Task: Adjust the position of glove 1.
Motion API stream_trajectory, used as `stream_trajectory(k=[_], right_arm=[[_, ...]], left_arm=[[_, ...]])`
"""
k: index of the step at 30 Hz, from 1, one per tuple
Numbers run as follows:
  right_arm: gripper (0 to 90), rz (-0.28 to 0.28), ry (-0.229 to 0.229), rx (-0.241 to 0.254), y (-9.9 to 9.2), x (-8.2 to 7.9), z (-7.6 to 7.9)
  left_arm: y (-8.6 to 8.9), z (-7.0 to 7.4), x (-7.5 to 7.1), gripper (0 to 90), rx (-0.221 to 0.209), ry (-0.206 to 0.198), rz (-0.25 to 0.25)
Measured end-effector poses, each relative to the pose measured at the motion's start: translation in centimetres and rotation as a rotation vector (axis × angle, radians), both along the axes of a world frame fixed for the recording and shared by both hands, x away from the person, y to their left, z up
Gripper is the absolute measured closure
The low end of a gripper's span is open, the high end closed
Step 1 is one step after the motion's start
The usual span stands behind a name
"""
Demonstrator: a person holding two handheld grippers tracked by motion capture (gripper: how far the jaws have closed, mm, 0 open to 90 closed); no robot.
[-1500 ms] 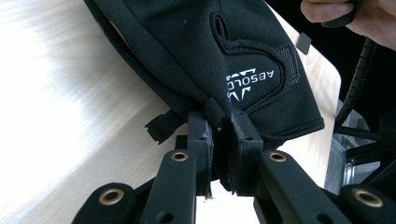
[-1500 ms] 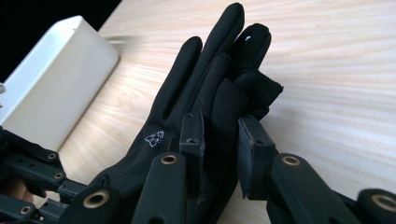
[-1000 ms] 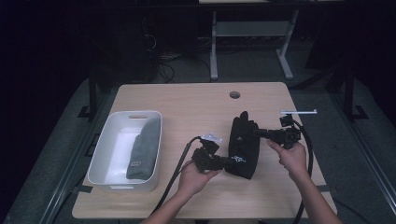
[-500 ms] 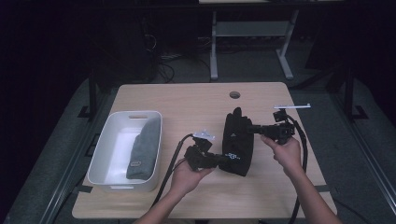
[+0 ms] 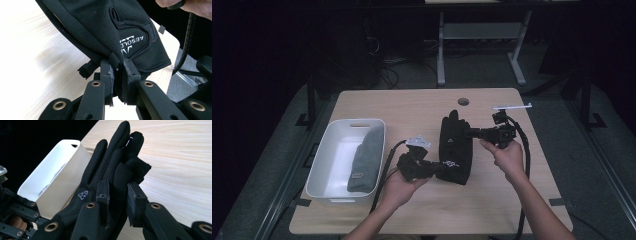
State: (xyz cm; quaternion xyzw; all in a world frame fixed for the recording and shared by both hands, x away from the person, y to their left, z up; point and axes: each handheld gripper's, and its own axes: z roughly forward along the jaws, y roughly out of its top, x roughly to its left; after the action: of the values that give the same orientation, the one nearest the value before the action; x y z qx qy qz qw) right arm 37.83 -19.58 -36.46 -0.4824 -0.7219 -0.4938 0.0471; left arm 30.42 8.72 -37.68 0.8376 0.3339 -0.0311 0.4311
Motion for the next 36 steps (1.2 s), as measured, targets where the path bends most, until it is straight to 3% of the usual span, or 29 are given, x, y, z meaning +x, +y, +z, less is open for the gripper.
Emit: stream_trajectory(k=[16,36], right_arm=[[74.0,0.055,-0.006,0.009,3.9,1.6,1.5],[73.9,0.109,-0.034,0.011,7.6,2.4,2.6]], left_arm=[[3.7,1.1,0.2,80.9,-0.026,-0.005,0.053],[7.4,2.1,-0.1,80.8,-0.049,-0.026,0.077]])
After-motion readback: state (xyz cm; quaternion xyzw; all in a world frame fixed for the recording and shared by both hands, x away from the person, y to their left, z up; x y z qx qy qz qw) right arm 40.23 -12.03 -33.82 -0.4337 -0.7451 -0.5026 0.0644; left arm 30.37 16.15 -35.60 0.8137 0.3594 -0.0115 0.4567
